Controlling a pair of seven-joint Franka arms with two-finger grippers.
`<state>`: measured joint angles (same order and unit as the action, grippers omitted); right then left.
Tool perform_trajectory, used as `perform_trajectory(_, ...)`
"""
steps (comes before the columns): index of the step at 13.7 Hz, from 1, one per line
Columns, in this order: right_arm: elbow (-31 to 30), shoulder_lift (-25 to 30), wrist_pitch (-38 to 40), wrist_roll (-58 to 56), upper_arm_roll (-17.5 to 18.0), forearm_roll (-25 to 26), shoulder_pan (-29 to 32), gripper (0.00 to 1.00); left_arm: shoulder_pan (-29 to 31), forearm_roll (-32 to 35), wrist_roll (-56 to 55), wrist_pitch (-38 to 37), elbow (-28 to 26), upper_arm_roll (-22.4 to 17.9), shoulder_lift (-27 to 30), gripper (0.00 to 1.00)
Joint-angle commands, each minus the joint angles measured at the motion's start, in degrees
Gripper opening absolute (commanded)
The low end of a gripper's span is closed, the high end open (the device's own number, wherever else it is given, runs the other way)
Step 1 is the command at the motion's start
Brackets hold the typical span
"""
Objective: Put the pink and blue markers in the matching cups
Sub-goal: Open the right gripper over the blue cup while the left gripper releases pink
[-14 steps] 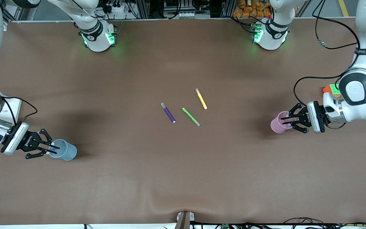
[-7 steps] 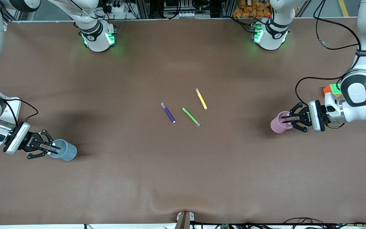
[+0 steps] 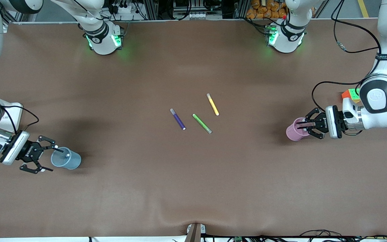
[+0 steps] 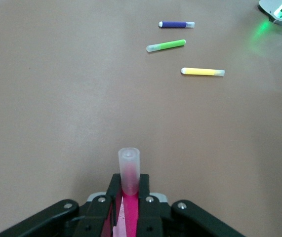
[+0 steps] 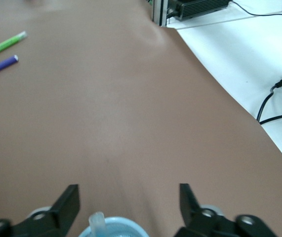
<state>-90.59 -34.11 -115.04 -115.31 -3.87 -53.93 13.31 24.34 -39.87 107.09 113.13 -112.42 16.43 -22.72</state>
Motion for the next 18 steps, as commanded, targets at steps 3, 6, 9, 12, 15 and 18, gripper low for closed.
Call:
perform_trajectory(3,4.88,2.46,1.14,19.38,0.79,10.84,-2.23,1.00,1.23,-0.30,1.63,-1.95,0.80,0.01,-0.39,0.07)
perform_trajectory(6,5.16,5.62,1.14,31.51,0.71,17.60,-4.25,1.00,1.23,-0.30,1.63,-1.95,0.80,0.01,-0.57,0.29)
perform_trajectory(9,5.16,9.31,1.31,45.57,0.71,26.30,-4.87,1.00,1.23,-0.30,1.19,-1.95,0.88,0.01,-0.92,1.00)
perform_trajectory(12,4.72,12.65,4.37,58.93,0.79,33.95,-5.05,1.00,1.23,-0.30,-1.08,-2.99,0.97,-0.08,-0.31,1.00)
perform_trajectory(15,4.37,15.73,10.52,73.43,0.71,38.35,-5.66,1.00,0.71,5.03,-11.07,-6.33,6.13,0.09,-0.13,1.00)
perform_trajectory(18,2.27,20.81,14.04,88.10,-0.61,45.29,-9.87,1.00,-1.83,13.91,-26.27,-11.34,15.09,0.80,-0.13,1.00)
